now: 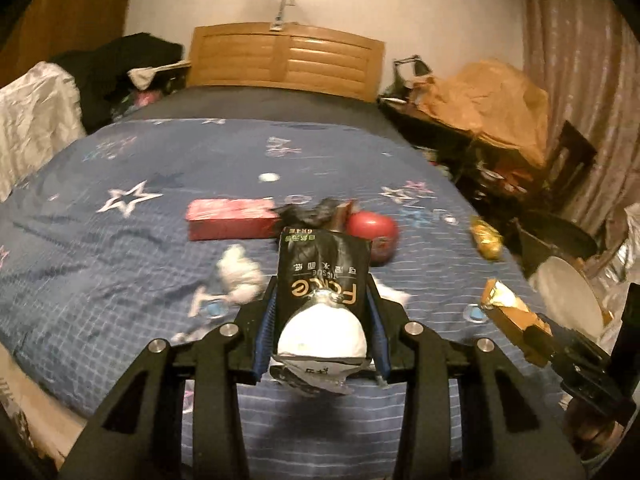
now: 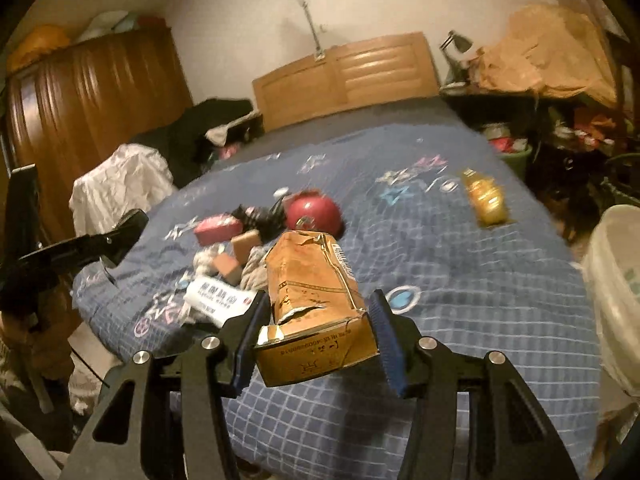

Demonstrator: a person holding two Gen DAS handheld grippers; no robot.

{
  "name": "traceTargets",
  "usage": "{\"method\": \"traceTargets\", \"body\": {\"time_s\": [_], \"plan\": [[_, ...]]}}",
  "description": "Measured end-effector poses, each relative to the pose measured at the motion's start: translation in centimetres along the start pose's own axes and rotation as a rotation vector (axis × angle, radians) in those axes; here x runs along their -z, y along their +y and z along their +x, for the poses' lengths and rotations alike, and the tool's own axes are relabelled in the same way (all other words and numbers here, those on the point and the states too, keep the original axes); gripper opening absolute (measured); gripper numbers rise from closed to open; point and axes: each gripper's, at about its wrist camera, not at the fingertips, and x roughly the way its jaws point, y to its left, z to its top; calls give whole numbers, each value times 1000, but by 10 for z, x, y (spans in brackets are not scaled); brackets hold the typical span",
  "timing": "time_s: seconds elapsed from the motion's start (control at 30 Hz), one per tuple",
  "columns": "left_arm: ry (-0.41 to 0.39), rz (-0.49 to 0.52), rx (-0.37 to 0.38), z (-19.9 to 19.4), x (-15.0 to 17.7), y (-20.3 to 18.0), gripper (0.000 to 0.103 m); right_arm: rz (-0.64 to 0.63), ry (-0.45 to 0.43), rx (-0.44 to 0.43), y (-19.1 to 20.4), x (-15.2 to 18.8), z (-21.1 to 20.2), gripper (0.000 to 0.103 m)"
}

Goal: Collect trash
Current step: 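Carry the tan bag and black packet over the white bucket with both tools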

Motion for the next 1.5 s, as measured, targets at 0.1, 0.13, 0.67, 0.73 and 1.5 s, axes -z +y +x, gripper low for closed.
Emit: {"method": "traceTargets", "body": {"time_s": [0.1, 0.13, 0.67, 0.73, 1.5], "plan": [[3, 30, 38, 5, -3, -23, 38, 3, -56, 36, -8, -4, -21, 53], [8, 40, 55, 7, -5, -33, 38, 8, -76, 48, -12, -6, -30, 53], [12, 219, 178, 53, -30, -204, 38, 138, -280, 326, -122, -22, -154, 53], [15, 250, 190, 60, -30, -228, 38, 150, -293, 371, -141, -22, -171, 53], [70, 586, 377, 130, -13, -457, 38, 352, -268, 593, -339, -32, -233, 53]]}}
